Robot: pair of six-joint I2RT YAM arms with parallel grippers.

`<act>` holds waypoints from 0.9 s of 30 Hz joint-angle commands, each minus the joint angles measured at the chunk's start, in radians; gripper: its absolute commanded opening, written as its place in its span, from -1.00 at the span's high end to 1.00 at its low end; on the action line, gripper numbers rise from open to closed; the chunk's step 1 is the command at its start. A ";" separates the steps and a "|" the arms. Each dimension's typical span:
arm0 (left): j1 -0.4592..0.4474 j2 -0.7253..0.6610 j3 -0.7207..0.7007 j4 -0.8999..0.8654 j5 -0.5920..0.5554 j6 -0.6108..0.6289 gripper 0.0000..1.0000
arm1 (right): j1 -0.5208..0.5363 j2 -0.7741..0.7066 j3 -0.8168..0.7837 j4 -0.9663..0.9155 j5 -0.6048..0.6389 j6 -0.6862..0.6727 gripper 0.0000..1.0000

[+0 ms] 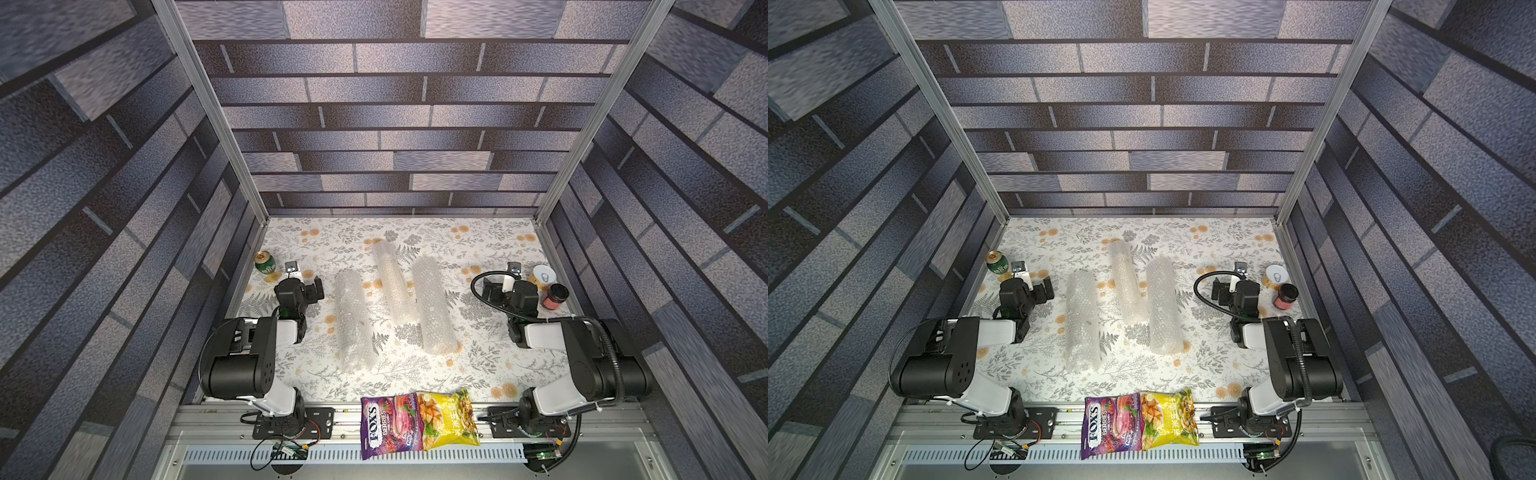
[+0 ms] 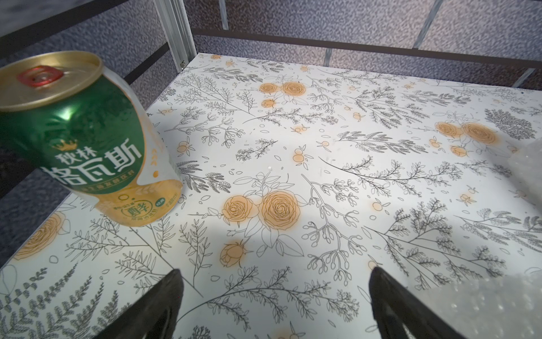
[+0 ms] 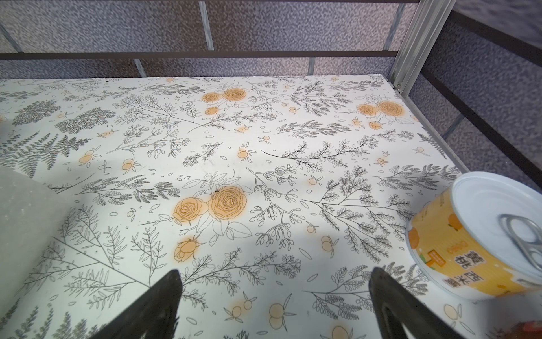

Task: Unwrap the vase from the bubble wrap
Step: Unwrap the bubble wrap at the center of the board.

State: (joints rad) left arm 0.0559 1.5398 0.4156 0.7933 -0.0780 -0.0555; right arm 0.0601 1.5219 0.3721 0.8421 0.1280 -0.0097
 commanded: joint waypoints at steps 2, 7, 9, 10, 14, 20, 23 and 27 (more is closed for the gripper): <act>0.009 0.001 0.017 -0.004 0.015 -0.009 -0.99 | -0.006 0.004 0.007 0.017 -0.012 -0.002 -0.97; 0.032 -0.038 0.080 -0.151 0.060 -0.023 -0.85 | -0.007 0.000 0.010 0.010 -0.011 0.000 -0.83; 0.039 -0.071 0.216 -0.406 0.068 -0.016 -0.84 | -0.007 -0.013 0.025 -0.029 -0.006 0.002 -0.79; 0.038 -0.081 0.290 -0.538 0.061 -0.009 -0.84 | -0.006 -0.018 0.028 -0.034 0.001 0.004 -0.77; 0.010 -0.139 0.471 -0.828 0.020 -0.040 -0.89 | -0.007 -0.059 0.108 -0.221 -0.007 0.002 -0.60; -0.025 -0.321 0.506 -0.907 0.138 -0.202 -0.99 | -0.008 -0.139 0.340 -0.720 -0.136 0.025 -0.26; -0.052 -0.406 0.500 -0.948 0.097 -0.295 -0.99 | -0.006 -0.229 0.378 -0.841 -0.204 0.076 -0.29; -0.135 -0.453 0.565 -1.102 0.010 -0.308 -0.99 | -0.005 -0.324 0.482 -1.073 -0.329 0.124 -0.48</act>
State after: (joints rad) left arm -0.0353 1.1015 0.9352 -0.1520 -0.0170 -0.2981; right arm 0.0601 1.2404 0.7845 0.0181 -0.0788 0.0608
